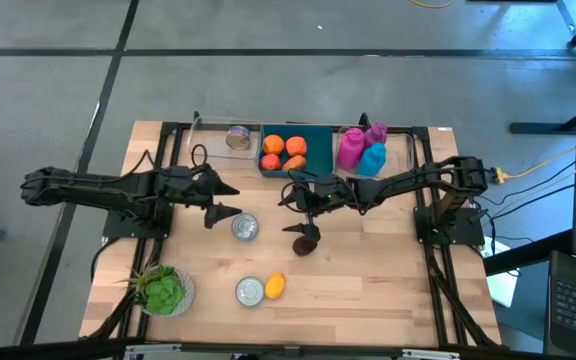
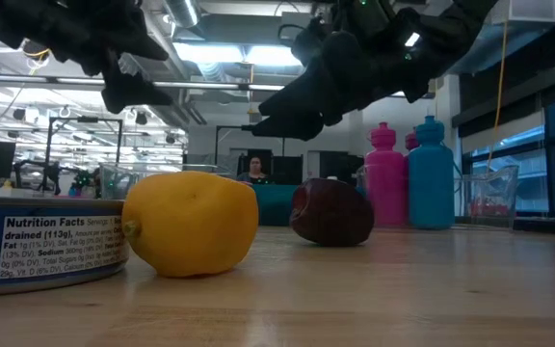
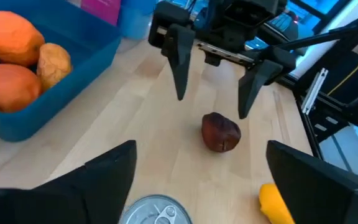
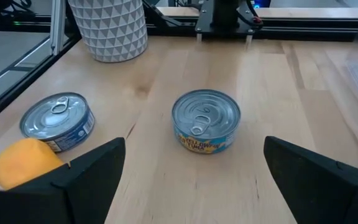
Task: Pick & Place Food Item
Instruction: Put the top yellow blue tuna can into the left transparent bin
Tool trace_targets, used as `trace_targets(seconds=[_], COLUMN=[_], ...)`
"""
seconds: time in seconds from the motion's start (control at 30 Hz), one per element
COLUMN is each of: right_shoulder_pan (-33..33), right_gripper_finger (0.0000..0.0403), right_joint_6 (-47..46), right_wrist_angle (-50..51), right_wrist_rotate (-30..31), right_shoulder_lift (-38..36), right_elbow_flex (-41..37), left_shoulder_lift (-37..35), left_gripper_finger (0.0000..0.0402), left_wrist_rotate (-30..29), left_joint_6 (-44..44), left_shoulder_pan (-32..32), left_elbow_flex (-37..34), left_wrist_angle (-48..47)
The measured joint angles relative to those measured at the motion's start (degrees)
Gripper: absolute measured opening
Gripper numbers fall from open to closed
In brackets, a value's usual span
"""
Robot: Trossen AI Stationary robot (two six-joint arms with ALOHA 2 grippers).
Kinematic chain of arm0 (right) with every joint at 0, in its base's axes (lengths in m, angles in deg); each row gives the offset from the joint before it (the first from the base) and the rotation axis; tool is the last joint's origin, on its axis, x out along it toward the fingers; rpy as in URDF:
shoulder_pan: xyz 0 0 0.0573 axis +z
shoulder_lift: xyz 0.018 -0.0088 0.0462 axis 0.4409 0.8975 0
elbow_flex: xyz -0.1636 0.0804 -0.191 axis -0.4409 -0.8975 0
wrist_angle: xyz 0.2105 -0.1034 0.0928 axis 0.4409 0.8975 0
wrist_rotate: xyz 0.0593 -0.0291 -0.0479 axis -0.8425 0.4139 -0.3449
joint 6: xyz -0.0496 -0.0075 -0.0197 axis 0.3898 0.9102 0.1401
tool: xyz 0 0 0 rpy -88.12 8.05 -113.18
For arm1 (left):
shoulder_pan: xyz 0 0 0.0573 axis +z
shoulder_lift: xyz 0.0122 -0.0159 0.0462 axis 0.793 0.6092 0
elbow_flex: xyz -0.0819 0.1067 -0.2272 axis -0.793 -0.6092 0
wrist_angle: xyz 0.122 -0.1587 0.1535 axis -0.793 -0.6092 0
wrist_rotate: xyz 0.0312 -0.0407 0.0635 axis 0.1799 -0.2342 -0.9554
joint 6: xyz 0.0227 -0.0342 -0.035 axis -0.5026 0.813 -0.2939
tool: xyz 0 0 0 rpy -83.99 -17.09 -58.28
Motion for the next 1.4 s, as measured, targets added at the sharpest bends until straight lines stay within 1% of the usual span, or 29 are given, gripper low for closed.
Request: trace_targets(seconds=[0.1, 0.13, 0.2, 0.3, 0.43, 0.5, 0.77, 1.13, 1.27, 1.33, 1.4], right_shoulder_pan=[0.01, 0.00, 0.00, 0.00, -0.01, -0.02, 0.00, 0.00, -0.02, 0.00, 0.00], right_gripper_finger=[0.0382, 0.0382, 0.0382, 0.0382, 0.0382, 0.0382, 0.0382, 0.0382, 0.0382, 0.0382, 0.0382], right_joint_6=[0.01, 0.00, -0.02, -0.02, -0.02, -0.02, -0.05, -0.20, -0.20, -0.20, -0.20], right_wrist_angle=[0.01, 0.01, 0.05, 0.05, 0.05, 0.05, 0.03, 0.05, 0.05, 0.04, 0.05], right_wrist_rotate=[-0.02, -0.03, -0.02, -0.09, -0.18, -0.18, -0.16, 0.05, 0.03, 0.03, 0.03], right_shoulder_lift=[0.00, 0.00, 0.00, 0.00, 0.00, 0.00, 0.00, 0.00, 0.00, 0.00, 0.00], right_elbow_flex=[0.00, 0.00, -0.02, -0.02, -0.02, -0.02, -0.02, -0.04, -0.04, -0.04, -0.04], left_shoulder_lift=[0.54, 0.74, 1.09, 1.67, 2.38, 2.94, 7.22, 15.20, 18.49, 20.13, 21.85], left_gripper_finger=[0.0387, 0.0393, 0.0393, 0.0390, 0.0396, 0.0398, 0.0397, 0.0397, 0.0395, 0.0397, 0.0398], left_wrist_rotate=[0.08, 0.10, 1.66, 5.01, 3.86, 2.24, -7.31, -8.08, -10.46, -12.22, -12.66], left_joint_6=[1.21, 1.36, 0.26, -0.43, 2.03, 3.62, 5.26, 1.39, 0.76, 0.07, -1.55], left_shoulder_pan=[0.07, 0.07, -0.13, -0.71, -2.72, -4.09, -9.37, -15.24, -16.58, -16.94, -17.09], left_elbow_flex=[0.00, 0.00, 0.00, 0.00, 0.00, 0.00, 0.00, 0.00, 0.00, 0.00, 0.00], left_wrist_angle=[-0.86, -1.40, -3.65, -10.36, -19.73, -21.95, -20.26, -20.63, -19.86, -18.05, -15.95])
